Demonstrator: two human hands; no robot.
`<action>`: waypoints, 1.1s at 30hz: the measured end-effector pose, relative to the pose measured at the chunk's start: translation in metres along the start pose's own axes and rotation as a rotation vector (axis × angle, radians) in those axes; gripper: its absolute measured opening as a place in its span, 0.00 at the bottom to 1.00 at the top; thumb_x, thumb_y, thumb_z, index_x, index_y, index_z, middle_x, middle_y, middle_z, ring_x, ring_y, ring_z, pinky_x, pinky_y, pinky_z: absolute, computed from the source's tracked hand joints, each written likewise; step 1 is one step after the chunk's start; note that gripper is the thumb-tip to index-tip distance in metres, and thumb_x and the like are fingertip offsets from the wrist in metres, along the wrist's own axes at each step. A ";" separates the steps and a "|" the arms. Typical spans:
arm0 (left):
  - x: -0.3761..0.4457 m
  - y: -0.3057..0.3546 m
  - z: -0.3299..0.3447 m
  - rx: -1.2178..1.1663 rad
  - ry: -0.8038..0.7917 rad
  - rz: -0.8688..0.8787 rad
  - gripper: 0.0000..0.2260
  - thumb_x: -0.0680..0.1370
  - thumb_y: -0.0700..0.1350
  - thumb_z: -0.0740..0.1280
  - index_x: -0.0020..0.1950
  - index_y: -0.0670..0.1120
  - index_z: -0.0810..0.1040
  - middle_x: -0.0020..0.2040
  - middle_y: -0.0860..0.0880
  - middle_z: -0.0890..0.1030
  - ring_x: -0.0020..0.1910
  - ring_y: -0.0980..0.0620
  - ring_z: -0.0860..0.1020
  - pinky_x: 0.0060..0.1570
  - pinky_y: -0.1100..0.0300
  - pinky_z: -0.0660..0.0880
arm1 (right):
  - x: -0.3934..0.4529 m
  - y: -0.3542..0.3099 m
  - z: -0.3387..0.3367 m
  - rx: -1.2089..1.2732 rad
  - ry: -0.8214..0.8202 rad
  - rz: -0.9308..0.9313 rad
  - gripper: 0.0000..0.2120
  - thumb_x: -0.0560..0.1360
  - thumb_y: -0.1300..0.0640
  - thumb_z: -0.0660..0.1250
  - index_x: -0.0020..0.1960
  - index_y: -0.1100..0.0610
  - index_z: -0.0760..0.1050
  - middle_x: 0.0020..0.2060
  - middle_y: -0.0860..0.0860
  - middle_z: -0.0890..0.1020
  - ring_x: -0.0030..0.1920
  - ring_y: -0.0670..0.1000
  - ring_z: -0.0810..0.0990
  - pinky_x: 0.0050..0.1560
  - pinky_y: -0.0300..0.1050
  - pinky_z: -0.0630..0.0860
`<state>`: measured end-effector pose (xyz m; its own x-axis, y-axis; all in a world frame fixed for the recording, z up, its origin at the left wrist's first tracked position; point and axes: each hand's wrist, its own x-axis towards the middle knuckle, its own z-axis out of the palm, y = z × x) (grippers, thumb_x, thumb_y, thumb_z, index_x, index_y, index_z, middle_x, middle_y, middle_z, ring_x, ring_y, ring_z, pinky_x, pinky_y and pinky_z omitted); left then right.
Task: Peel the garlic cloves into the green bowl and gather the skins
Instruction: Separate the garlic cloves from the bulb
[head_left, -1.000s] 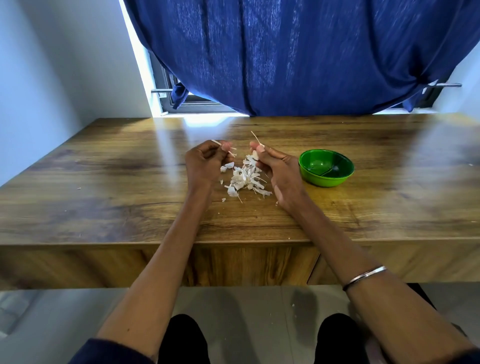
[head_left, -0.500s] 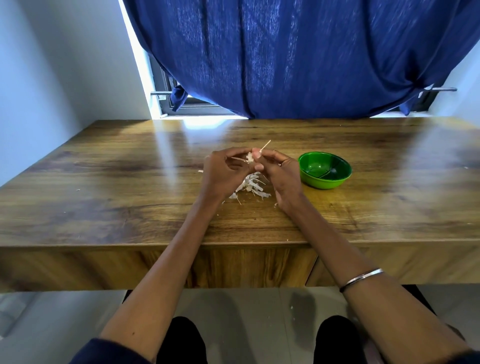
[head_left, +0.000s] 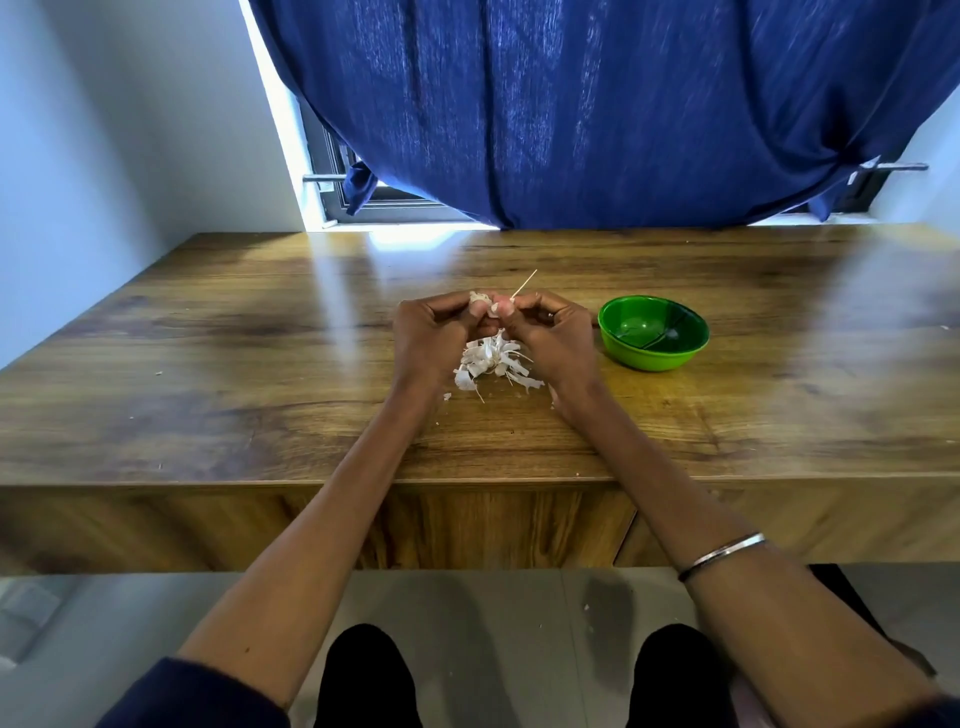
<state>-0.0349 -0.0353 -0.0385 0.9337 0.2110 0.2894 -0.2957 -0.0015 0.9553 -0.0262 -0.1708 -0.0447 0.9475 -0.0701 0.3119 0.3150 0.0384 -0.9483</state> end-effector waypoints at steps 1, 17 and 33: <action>0.001 0.000 0.000 0.002 0.000 -0.010 0.08 0.79 0.34 0.71 0.57 0.36 0.85 0.46 0.42 0.88 0.44 0.48 0.87 0.46 0.56 0.83 | 0.000 0.000 0.000 0.052 -0.008 0.048 0.02 0.77 0.60 0.73 0.47 0.56 0.84 0.43 0.56 0.87 0.42 0.48 0.84 0.49 0.47 0.82; -0.001 -0.003 0.000 0.484 -0.025 0.467 0.08 0.77 0.41 0.76 0.56 0.44 0.87 0.49 0.52 0.87 0.42 0.64 0.83 0.45 0.71 0.77 | -0.002 -0.008 -0.004 0.196 0.028 0.181 0.06 0.74 0.65 0.74 0.51 0.60 0.83 0.39 0.54 0.87 0.38 0.47 0.85 0.42 0.38 0.82; 0.004 -0.002 -0.008 0.059 0.043 0.029 0.07 0.77 0.34 0.73 0.54 0.36 0.85 0.42 0.42 0.87 0.39 0.48 0.86 0.42 0.59 0.83 | 0.002 -0.001 -0.007 -0.049 -0.073 0.154 0.08 0.78 0.68 0.68 0.43 0.59 0.81 0.40 0.53 0.86 0.38 0.47 0.84 0.45 0.42 0.83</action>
<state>-0.0321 -0.0269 -0.0394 0.9150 0.2521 0.3151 -0.3086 -0.0657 0.9489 -0.0254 -0.1780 -0.0439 0.9864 0.0051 0.1646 0.1646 -0.0060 -0.9863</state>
